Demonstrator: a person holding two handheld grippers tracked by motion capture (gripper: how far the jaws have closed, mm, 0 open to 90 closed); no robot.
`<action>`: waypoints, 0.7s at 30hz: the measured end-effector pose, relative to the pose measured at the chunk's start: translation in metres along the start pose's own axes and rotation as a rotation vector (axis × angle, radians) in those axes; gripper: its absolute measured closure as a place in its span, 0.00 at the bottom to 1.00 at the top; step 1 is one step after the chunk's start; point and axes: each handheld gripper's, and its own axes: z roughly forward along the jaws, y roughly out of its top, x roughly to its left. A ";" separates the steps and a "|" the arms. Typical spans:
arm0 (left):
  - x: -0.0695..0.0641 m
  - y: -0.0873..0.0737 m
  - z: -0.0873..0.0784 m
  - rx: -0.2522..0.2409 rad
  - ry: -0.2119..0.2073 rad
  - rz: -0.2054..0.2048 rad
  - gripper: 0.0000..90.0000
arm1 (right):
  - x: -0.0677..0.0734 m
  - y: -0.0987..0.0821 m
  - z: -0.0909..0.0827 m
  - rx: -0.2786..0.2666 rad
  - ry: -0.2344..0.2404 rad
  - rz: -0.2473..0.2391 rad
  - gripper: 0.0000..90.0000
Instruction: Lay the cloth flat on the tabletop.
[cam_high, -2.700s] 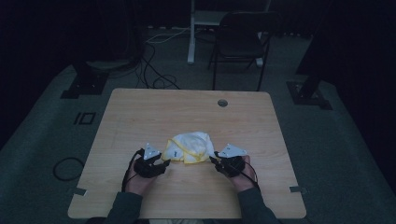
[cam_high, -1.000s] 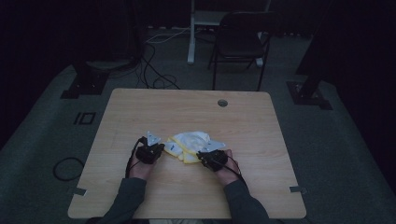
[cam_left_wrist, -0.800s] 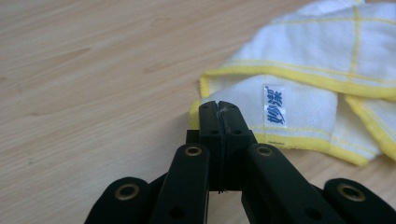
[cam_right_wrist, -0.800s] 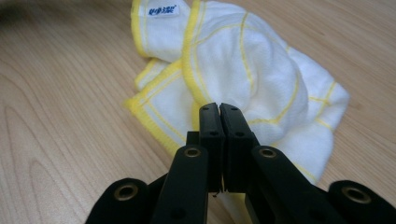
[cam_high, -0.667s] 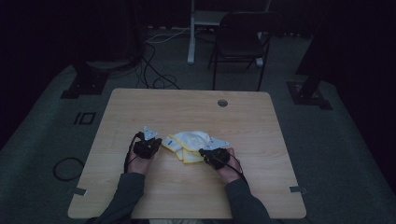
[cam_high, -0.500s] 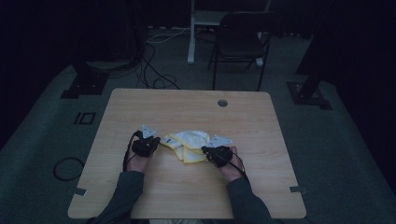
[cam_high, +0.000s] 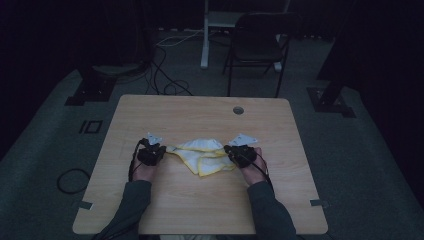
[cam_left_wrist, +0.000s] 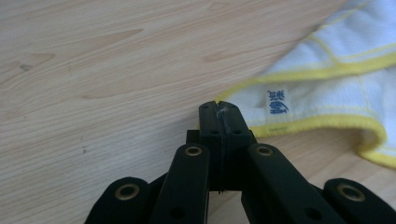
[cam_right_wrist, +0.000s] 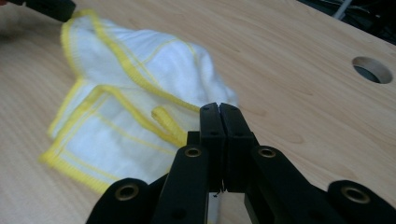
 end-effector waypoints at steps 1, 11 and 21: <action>0.001 0.000 0.001 0.001 -0.001 -0.004 1.00 | -0.002 0.001 0.000 0.000 -0.003 0.000 0.99; -0.024 0.004 -0.019 -0.044 -0.032 0.047 0.85 | -0.005 0.008 0.003 -0.001 -0.003 -0.005 0.99; -0.070 0.003 -0.014 -0.042 -0.166 0.157 0.86 | -0.007 0.013 0.006 -0.002 -0.005 -0.008 0.99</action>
